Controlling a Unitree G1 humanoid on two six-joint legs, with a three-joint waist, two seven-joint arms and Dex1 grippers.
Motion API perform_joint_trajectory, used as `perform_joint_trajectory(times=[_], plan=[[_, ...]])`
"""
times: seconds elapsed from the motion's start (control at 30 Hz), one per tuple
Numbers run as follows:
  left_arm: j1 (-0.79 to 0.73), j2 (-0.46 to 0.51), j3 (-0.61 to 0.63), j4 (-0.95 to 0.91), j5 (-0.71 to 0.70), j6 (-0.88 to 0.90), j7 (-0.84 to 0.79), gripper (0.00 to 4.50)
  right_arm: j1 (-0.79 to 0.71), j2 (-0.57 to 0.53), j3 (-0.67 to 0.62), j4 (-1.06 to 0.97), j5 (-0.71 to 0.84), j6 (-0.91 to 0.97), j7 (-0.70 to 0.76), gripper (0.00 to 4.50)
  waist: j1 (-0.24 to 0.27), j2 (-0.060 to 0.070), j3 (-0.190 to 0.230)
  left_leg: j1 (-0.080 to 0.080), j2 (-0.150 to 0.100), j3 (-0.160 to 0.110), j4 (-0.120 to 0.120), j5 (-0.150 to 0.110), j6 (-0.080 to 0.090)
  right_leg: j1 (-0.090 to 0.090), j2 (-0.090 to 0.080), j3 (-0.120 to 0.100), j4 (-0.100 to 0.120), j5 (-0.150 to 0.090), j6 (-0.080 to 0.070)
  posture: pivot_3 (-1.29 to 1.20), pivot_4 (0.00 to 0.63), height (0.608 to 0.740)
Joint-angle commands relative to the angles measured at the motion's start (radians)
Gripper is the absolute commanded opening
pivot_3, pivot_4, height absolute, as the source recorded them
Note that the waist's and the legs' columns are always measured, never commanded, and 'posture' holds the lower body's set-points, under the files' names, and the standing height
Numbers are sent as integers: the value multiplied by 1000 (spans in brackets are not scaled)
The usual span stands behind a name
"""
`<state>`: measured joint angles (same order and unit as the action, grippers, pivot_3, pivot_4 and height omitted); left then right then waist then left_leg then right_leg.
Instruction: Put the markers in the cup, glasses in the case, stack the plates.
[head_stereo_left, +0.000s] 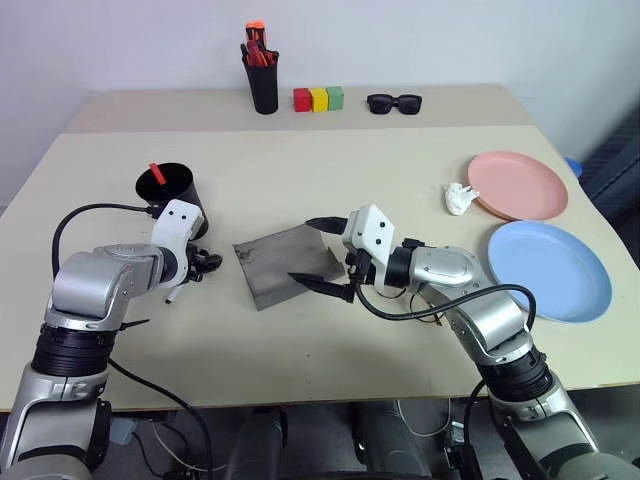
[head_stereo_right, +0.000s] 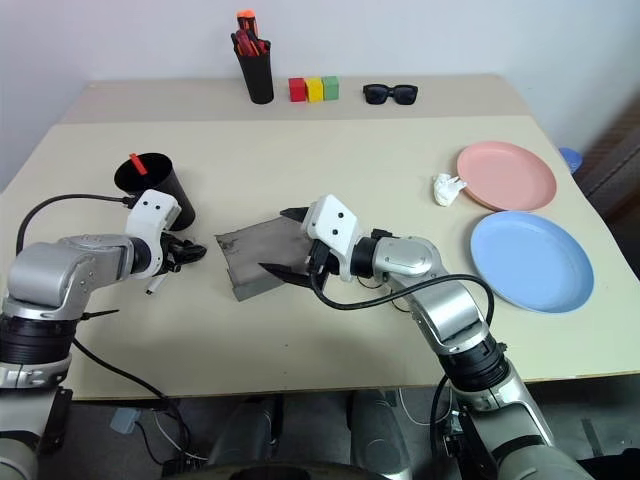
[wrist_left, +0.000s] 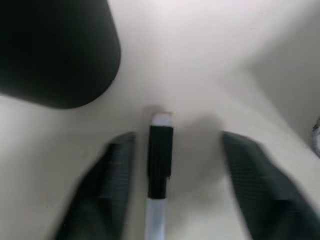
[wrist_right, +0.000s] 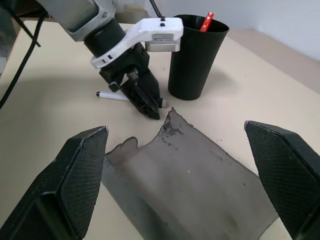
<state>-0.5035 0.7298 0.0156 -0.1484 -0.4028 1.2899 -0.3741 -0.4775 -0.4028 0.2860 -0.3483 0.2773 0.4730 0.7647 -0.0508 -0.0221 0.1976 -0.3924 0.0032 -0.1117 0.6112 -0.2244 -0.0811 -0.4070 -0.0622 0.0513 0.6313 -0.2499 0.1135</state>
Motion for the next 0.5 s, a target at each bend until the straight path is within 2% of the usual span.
perform_joint_trajectory(times=[0.03, 0.07, 0.1, 0.13, 0.27, 0.37, 0.43, 0.5], plan=[[39, 50, 11, -23, 24, -20, -23, 668, -7, 8, -10, -40, -4, -22, -10, 4500, -5, 0, 0, 0, 0, 0, 0, 0, 0, 0, 0, 0, 0, 0, 0, 0, 150, 740], [52, 59, 16, -41, 24, -43, -32, 90, -7, 8, -10, -39, -5, -24, -11, 4500, -7, 0, 0, 0, 0, 0, 0, 0, 0, 0, 0, 0, 0, 0, 0, 0, 150, 740], [66, 69, 21, -61, 22, -71, -45, 12, -7, 7, -10, -37, -5, -26, -10, 4500, -7, 0, 0, 0, 0, 0, 0, 0, 0, 0, 0, 0, 0, 0, 0, 0, 150, 740], [83, 79, 26, -82, 20, -106, -60, 12, -9, 8, -10, -34, -6, -29, -11, 4500, -7, 0, 0, 0, 0, 0, 0, 0, 0, -1, 0, 0, 0, 0, 0, 0, 150, 740], [258, 63, 206, -247, 8, -516, -180, 12, -35, 27, -19, 9, -11, -53, -22, 4500, -6, 0, 0, -2, 0, 1, -1, 0, 0, -2, -1, 0, -1, -2, -3, 0, 150, 740], [295, 24, 318, -317, -117, -561, -252, 12, -44, 38, -25, 30, -15, -66, -27, 4500, 10, 0, 0, -3, 0, 1, 0, 0, 0, -2, -1, 0, -1, -2, -4, 0, 150, 740], [247, -23, 381, -349, -212, -563, -243, 12, -54, 52, -31, 50, -21, -81, -35, 4500, 16, 0, 0, -3, 0, 1, 0, 0, 0, -1, -1, 0, -2, -2, -5, 0, 150, 740], [163, -77, 403, -341, -232, -589, -175, 12, -70, 70, -38, 75, -30, -98, -53, 4500, 23, 0, 0, -3, 0, 1, 2, 0, 0, 0, -1, 0, -3, -2, -5, 0, 150, 740]])
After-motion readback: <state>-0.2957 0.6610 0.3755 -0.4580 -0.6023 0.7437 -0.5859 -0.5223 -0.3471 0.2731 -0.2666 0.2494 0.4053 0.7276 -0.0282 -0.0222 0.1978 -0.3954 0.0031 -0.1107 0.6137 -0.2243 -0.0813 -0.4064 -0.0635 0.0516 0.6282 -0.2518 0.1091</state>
